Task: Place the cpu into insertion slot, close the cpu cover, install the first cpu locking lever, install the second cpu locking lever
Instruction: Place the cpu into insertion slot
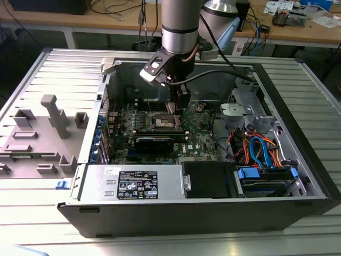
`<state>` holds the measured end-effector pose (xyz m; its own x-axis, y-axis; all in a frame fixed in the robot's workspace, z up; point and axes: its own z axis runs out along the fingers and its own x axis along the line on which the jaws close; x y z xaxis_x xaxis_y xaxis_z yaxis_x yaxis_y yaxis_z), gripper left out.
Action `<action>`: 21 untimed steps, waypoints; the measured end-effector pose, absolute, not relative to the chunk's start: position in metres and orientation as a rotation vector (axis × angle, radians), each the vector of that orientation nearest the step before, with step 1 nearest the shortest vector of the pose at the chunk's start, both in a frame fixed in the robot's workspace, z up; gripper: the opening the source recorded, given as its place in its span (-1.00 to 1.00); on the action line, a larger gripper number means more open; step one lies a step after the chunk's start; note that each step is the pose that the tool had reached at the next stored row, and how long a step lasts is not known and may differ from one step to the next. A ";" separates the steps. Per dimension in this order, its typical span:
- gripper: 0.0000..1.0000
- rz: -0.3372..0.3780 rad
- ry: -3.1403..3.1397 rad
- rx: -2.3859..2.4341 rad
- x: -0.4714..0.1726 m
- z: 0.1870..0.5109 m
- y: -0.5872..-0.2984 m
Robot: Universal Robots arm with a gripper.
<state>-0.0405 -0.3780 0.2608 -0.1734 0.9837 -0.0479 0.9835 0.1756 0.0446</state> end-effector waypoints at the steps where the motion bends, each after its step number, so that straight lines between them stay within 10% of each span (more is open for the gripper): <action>1: 0.09 0.005 2.355 1.979 -0.041 0.261 -0.378; 21: 0.09 -0.006 2.312 2.021 -0.040 0.259 -0.378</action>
